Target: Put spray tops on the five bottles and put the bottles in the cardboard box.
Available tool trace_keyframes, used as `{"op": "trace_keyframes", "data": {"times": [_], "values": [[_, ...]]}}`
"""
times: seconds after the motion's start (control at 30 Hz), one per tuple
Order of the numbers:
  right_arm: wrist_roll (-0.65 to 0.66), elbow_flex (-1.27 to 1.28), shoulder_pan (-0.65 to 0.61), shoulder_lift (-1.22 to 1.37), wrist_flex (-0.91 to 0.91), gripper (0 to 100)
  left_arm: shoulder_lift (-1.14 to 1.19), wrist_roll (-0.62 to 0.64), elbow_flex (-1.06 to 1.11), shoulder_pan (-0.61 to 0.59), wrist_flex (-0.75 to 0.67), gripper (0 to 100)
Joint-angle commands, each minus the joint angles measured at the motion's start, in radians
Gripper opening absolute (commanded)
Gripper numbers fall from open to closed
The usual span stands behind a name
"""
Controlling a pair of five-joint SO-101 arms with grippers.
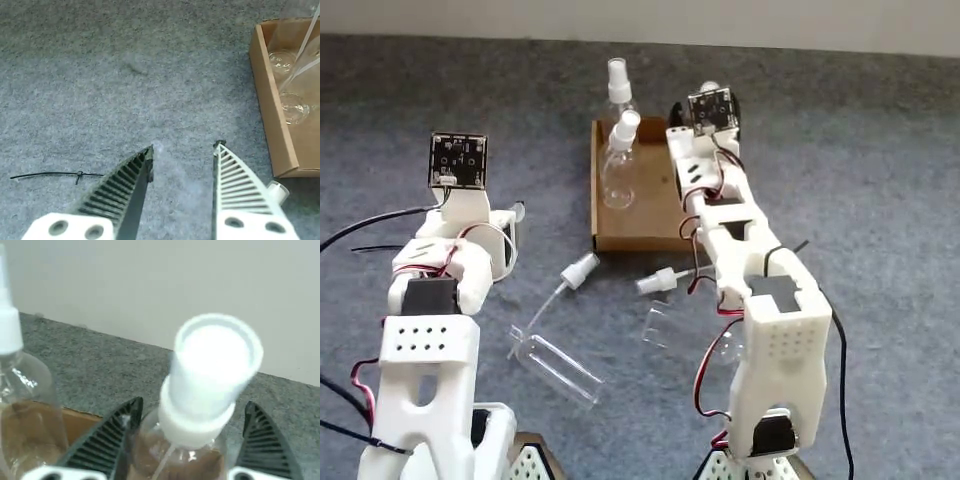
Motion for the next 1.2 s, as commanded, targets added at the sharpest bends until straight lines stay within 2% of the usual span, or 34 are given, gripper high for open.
{"op": "trace_keyframes", "data": {"times": [0.0, 0.2, 0.33, 0.73, 1.17], "values": [[0.012, -0.008, 0.002, -0.065, -0.004, 25.7, 0.002, 0.009, -0.005, -0.012, -0.021, 19], [0.012, -0.015, 0.002, -0.067, 0.004, 25.8, 0.002, 0.009, -0.005, -0.012, -0.021, 19], [0.009, -0.018, 0.002, -0.067, 0.114, 26.0, 0.002, 0.009, -0.005, -0.012, -0.021, 19], [0.009, -0.085, 0.002, -0.068, 0.124, 26.0, 0.002, 0.009, -0.004, -0.012, -0.021, 19], [-0.041, -0.318, 0.019, -0.068, 0.398, 26.0, 0.002, 0.009, -0.004, -0.012, -0.021, 19]]}}
